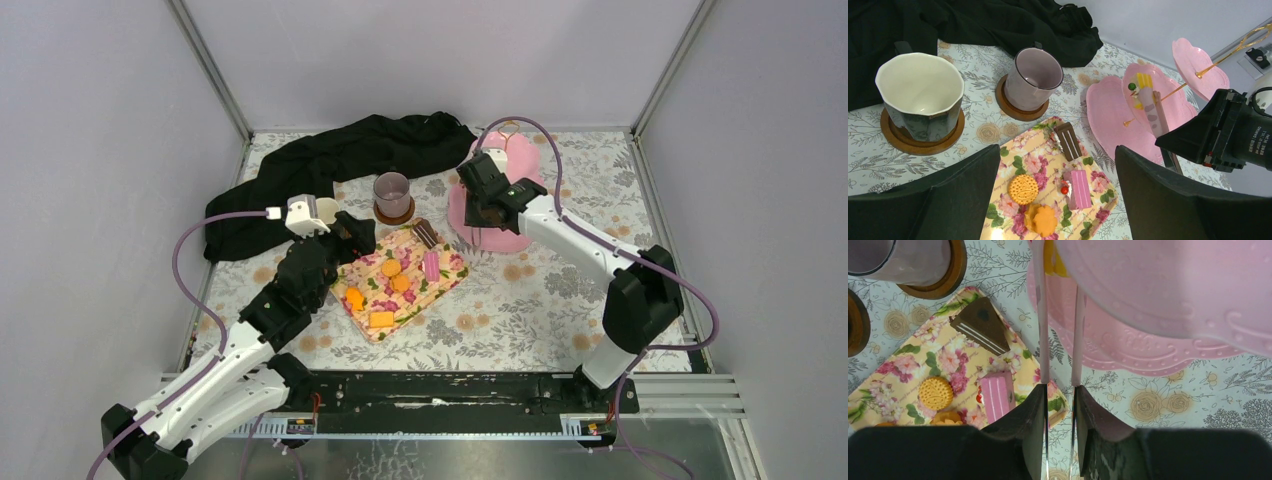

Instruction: Serve the afternoon tea

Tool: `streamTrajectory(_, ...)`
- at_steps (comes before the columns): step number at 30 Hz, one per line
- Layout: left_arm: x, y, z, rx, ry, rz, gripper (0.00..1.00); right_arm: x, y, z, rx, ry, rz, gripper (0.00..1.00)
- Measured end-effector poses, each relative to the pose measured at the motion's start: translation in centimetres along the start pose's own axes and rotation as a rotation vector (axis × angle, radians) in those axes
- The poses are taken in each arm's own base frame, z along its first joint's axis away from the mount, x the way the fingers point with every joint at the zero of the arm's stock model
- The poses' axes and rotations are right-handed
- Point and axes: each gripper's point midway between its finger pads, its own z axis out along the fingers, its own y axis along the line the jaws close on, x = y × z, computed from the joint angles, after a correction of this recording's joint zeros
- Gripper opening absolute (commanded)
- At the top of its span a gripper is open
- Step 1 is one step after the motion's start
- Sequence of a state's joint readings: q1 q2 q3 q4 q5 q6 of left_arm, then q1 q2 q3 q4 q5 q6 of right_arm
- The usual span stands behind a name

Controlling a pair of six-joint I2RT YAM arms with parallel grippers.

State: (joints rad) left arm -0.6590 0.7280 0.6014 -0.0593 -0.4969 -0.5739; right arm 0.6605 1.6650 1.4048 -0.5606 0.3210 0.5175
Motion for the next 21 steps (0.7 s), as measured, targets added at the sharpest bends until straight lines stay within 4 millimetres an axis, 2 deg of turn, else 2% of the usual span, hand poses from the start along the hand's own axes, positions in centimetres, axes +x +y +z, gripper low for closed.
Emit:
streamTrajectory(8,0.0,0.1,0.1,-0.005,0.000,0.001,0.92,-0.7,-0.7,1.0,0.006,-0.003,0.029,0.13)
streamTrajectory(21,0.2,0.1,0.2,-0.004,0.007,0.002,0.92,-0.6,-1.2,2.5,0.010,0.016,0.045,0.12)
